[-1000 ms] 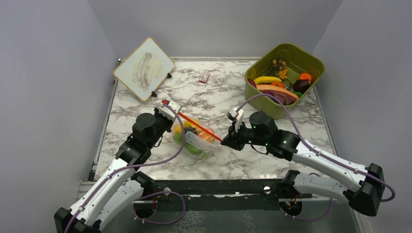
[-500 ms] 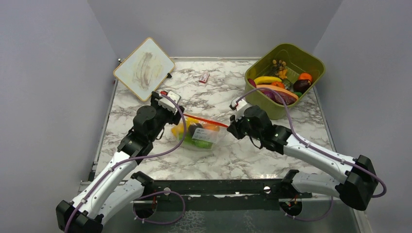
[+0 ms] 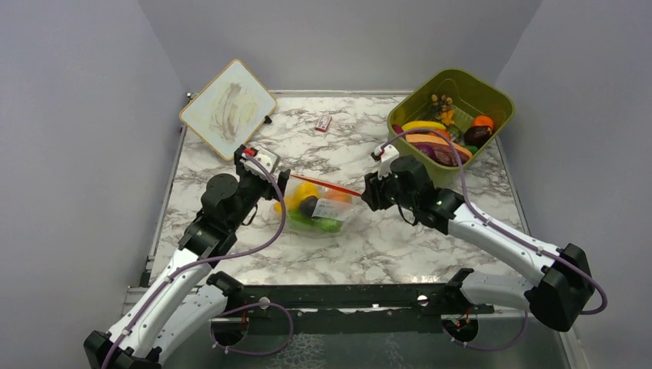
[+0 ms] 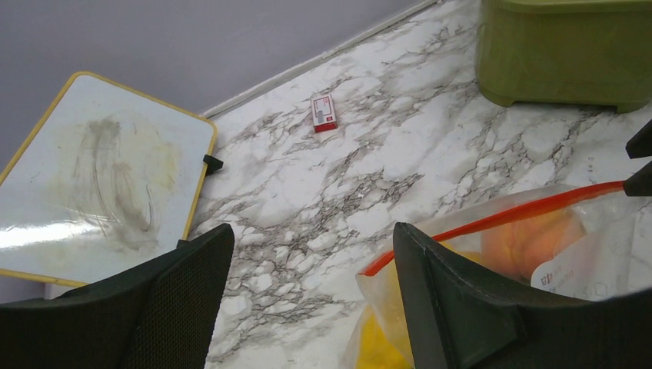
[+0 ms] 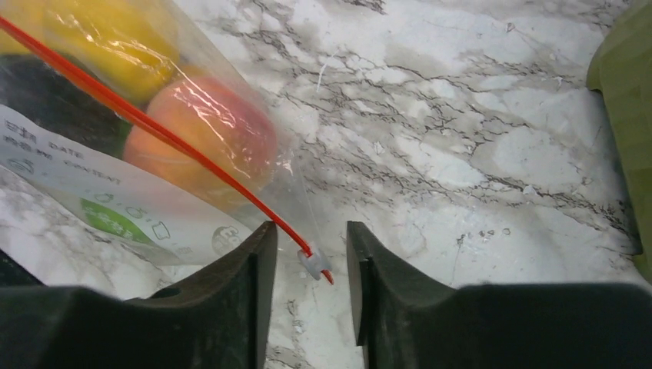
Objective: Place the food in the zip-top bag and seal the zipper
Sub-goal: Place the zipper food storage bag at the center of the board.
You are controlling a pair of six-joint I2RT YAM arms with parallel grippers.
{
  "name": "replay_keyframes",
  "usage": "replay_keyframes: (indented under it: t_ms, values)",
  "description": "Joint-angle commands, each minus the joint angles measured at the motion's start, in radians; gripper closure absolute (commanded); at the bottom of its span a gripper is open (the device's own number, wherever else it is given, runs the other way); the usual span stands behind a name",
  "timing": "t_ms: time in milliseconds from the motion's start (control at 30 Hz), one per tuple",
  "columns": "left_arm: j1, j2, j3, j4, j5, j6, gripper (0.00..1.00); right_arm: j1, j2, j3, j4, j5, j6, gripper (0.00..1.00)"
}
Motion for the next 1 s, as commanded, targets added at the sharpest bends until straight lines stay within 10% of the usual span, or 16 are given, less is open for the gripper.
replay_keyframes:
  t_ms: [0, 200, 600, 967]
  values:
    - [0.006, -0.025, 0.01, -0.028, 0.063, -0.05, 0.21, 0.001, -0.078, 0.088, -0.068, 0.0, 0.01, 0.51]
    - [0.006, -0.049, 0.063, -0.052, 0.111, -0.147, 0.01, 0.001, -0.214, 0.148, -0.109, -0.017, 0.0, 0.03]
    - [0.005, -0.043, 0.203, -0.268, 0.113, -0.343, 0.01, 0.0, -0.425, 0.13, -0.107, -0.038, 0.114, 0.0]
    - [0.006, -0.021, 0.092, -0.331, -0.057, -0.546, 0.01, 0.001, -0.284, -0.02, 0.01, -0.393, 0.158, 0.04]
